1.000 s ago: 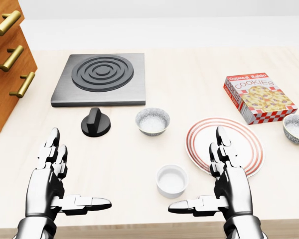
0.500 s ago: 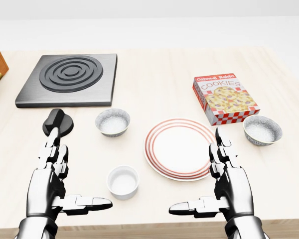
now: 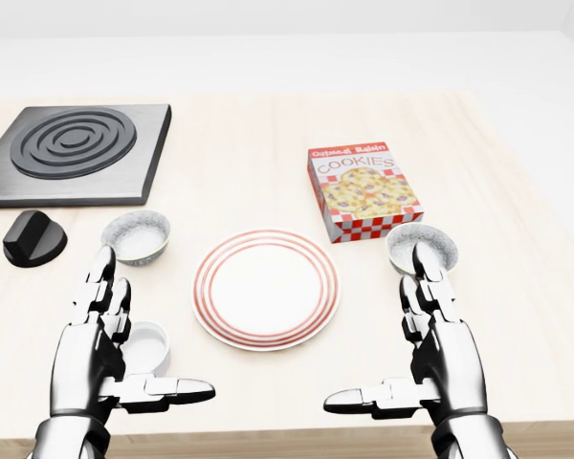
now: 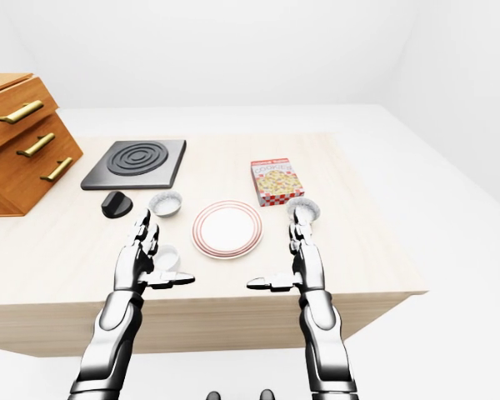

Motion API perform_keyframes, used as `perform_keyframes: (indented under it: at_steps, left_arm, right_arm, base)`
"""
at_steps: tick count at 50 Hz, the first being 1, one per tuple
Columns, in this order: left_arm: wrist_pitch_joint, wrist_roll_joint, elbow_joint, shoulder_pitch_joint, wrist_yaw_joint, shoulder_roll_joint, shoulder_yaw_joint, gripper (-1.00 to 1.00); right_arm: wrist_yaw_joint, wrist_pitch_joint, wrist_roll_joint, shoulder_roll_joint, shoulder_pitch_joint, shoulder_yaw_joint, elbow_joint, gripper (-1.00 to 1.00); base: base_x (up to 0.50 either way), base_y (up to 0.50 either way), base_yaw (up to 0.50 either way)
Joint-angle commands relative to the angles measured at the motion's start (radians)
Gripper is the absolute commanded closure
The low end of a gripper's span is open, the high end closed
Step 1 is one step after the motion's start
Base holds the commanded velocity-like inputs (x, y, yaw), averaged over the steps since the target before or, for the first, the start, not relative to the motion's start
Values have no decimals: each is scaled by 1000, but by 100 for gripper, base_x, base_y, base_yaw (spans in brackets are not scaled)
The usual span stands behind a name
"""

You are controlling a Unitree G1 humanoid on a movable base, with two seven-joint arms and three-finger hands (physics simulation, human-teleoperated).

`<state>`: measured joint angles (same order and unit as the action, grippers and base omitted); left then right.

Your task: Pick the akita bowl next to the plate and place it on the plate.

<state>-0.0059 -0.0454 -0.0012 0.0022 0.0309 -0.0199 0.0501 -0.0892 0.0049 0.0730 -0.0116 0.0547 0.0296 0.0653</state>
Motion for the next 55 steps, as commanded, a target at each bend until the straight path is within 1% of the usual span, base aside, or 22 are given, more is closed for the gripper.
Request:
perform_keyframes:
  at_steps: [1, 6, 7, 8, 11, 12, 18, 19, 22, 23, 24, 25, 26, 30, 33, 40, 42, 44, 45, 52, 53, 55]
  left_arm:
    - [-3, -2, 5, -1, 0, 0, 1, -100]
    - [-3, -4, 7, -2, -2, 0, 3, -100]
    - [-1, -6, 4, -2, -3, 0, 4, -100]
    - [11, -11, -8, -2, -5, 1, 6, -100]
    - [-1, -36, 9, -5, -2, 0, 18, -100]
    - [4, -42, 7, -6, -3, 0, 20, -100]
    - [3, -56, 3, -1, -9, -2, 23, -100]
    - [5, -60, 2, -2, -10, -2, 25, -100]
    - [11, -68, -10, 3, -12, -3, 29, -100]
    - [13, -70, -13, 4, -13, -4, 31, -100]
    - [19, -76, -19, 4, -13, -4, 34, -100]
    - [17, -76, -16, 3, -14, -3, 34, -100]
    - [16, -76, -15, 3, -14, -4, 33, -100]
    - [17, -75, -14, 3, -14, -4, 32, -100]
    - [27, -74, -24, 4, -16, -3, 30, -100]
    - [19, -73, -15, 4, -12, -3, 29, -100]
    - [20, -74, -16, 4, -12, -3, 29, -100]
    - [19, -73, -15, 5, -12, -2, 28, -100]
    - [9, -73, -3, 3, -10, -3, 30, -100]
    - [6, -73, 1, 1, -11, -3, 29, -100]
    - [0, -72, 8, 1, -10, -4, 29, -100]
    - [-6, -72, 16, -1, -9, -4, 30, -100]
  right_arm:
    - [3, -1, -1, 1, -4, 1, -4, -100]
    - [12, -5, -15, 1, -1, -5, 0, -100]
    - [12, -23, -20, 0, -8, -3, -25, -100]
    - [14, -15, -26, 1, -1, -9, -9, -100]
    - [17, -13, -38, 2, 4, -15, 6, -100]
    - [20, -10, -41, 3, 5, -16, 12, -100]
    - [40, -59, -110, -1, 5, -29, -33, -100]
    - [73, -27, -148, 3, -11, -35, -61, -100]
    - [77, -71, -174, 4, 5, -47, -43, -100]
    - [67, -36, -164, 7, 13, -49, -13, -100]
    - [66, -25, -166, 8, 17, -53, -2, -100]
    - [71, -53, -180, 5, 20, -57, -7, -100]
    - [55, -55, -173, 2, 24, -59, -4, -100]
    - [49, -32, -164, 2, 14, -48, 8, -100]
    - [32, -38, -147, 2, 20, -44, 17, -100]
    - [18, -6, -127, 3, 29, -41, 65, -100]
    - [20, -22, -128, 3, 27, -40, 49, -100]
    - [20, -19, -128, 3, 26, -40, 53, -100]
    - [20, -29, -127, 2, 24, -38, 41, -100]
    - [27, -34, -127, 4, 21, -36, 35, -100]
    - [29, -24, -126, 5, 22, -36, 45, -100]
    - [31, -35, -126, 4, 18, -35, 29, -100]
  base:
    - [0, -23, 0]
    - [0, 0, 0]
    - [0, 0, 0]
    - [0, 0, 0]
    - [0, 0, 0]
    - [0, 0, 0]
    - [0, 0, 0]
    - [0, 0, 0]
    - [0, 0, 0]
    - [0, 0, 0]
    - [0, 0, 0]
    - [0, 0, 0]
    - [0, 0, 0]
    - [0, 0, 0]
    - [0, 0, 0]
    - [8, 0, 0]
    - [30, 0, 0]
    - [30, 0, 0]
    - [30, 0, 0]
    - [30, 0, 0]
    - [30, 0, 0]
    - [30, 0, 0]
